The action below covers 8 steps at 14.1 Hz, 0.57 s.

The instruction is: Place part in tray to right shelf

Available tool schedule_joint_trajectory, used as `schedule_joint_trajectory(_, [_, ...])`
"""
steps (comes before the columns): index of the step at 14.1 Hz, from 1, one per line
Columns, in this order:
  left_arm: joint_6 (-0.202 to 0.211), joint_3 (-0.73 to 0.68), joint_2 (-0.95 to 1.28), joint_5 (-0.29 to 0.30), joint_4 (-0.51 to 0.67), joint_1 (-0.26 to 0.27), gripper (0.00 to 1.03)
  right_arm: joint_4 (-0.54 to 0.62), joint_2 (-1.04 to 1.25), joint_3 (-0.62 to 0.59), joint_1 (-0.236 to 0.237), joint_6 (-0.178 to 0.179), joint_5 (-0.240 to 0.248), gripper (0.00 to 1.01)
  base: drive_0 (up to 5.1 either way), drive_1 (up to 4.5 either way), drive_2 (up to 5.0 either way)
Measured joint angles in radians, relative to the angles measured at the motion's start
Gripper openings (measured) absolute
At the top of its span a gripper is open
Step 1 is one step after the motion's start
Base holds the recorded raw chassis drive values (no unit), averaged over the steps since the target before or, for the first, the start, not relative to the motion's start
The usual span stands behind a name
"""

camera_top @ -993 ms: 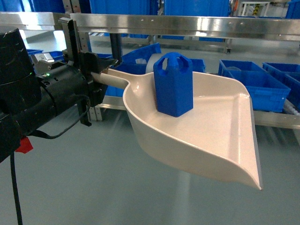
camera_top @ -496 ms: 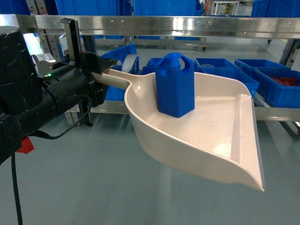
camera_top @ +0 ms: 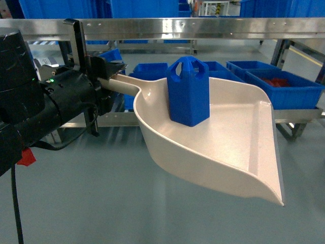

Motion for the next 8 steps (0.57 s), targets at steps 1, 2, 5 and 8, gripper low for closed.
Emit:
schedule_joint_trajectory(1, [0.000,0.000,0.000,0.000,0.000,0.000,0.12,0.000,0.000,0.000,0.000,0.000,0.000,0.98,-1.7,-1.73,-1.7])
schedule_joint_trajectory(2, [0.000,0.000,0.000,0.000,0.000,0.000,0.12,0.000,0.000,0.000,0.000,0.000,0.000,0.98,-0.9,-0.93,-0.9])
schedule_joint_trajectory(5, [0.000,0.000,0.000,0.009,0.000,-0.010,0.12,0.000,-0.006,0.000,0.000,0.000,0.001,0.98,-0.1,-0.11,-0.1])
schedule_joint_trajectory(8, [0.000,0.000,0.000,0.000,0.000,0.004,0.12,0.000,-0.005,0.000,0.000,0.000,0.001,0.98,0.0,0.00,0.0])
